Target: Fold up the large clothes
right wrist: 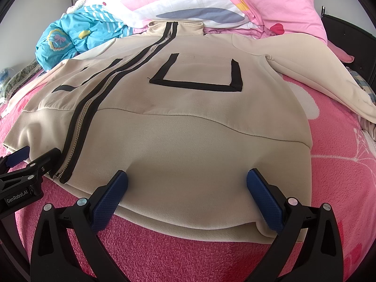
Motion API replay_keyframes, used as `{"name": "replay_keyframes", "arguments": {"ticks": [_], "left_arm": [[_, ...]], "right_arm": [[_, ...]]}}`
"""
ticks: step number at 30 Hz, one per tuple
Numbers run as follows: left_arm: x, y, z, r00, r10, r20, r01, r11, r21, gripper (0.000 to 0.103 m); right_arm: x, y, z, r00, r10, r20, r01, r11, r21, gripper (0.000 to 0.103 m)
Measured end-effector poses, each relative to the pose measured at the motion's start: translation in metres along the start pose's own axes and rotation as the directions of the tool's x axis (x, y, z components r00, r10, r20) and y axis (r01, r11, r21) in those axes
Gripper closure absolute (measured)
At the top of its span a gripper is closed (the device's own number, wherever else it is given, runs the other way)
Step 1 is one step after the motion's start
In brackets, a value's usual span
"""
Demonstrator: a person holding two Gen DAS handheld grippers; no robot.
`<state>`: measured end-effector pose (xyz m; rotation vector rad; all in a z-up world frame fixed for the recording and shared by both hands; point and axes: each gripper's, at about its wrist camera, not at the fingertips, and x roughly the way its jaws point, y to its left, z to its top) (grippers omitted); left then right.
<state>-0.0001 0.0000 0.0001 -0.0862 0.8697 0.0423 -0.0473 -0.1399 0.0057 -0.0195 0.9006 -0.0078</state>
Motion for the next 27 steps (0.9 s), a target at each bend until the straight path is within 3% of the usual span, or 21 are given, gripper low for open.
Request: {"name": "replay_keyframes", "arguments": {"ticks": [27], "left_arm": [[0.0,0.0,0.0,1.0,0.0,0.0,0.0,1.0,0.0,0.006]], "right_arm": [[-0.0005,0.0005,-0.0001,1.0,0.003,-0.002,-0.003,1.0,-0.003,0.005]]}}
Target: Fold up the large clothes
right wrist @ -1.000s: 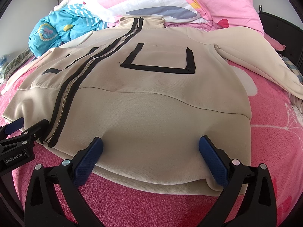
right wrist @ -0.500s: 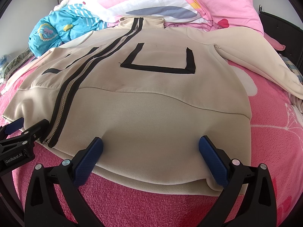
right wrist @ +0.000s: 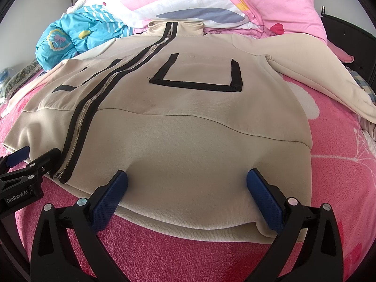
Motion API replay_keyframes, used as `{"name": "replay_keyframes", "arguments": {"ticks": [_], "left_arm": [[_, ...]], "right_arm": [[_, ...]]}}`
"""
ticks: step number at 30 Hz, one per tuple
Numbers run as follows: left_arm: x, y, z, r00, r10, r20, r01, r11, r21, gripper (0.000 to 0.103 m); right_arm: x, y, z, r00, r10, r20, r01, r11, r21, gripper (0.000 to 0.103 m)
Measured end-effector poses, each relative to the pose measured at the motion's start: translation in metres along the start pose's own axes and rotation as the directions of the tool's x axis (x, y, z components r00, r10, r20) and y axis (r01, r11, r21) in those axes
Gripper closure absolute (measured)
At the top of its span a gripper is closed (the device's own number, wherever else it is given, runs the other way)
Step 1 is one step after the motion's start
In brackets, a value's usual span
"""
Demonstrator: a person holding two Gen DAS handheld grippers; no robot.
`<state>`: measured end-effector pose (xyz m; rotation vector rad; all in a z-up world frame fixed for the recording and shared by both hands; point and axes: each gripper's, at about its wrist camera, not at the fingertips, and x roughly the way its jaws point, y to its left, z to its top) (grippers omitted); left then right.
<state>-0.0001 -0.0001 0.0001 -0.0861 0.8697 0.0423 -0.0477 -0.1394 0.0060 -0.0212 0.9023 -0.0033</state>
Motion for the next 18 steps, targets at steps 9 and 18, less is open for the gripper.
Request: {"name": "replay_keyframes", "arguments": {"ticks": [9,18], "left_arm": [[0.0,0.0,0.0,1.0,0.0,0.0,0.0,1.0,0.0,0.006],[0.0,0.0,0.0,1.0,0.0,0.0,0.0,1.0,0.0,0.006]], "right_arm": [[-0.0001,0.0002,-0.0001,1.0,0.0,0.0,0.0,1.0,0.0,0.005],[-0.0001,0.0002,-0.0001,1.0,0.0,0.0,0.0,1.0,0.0,0.005]]}}
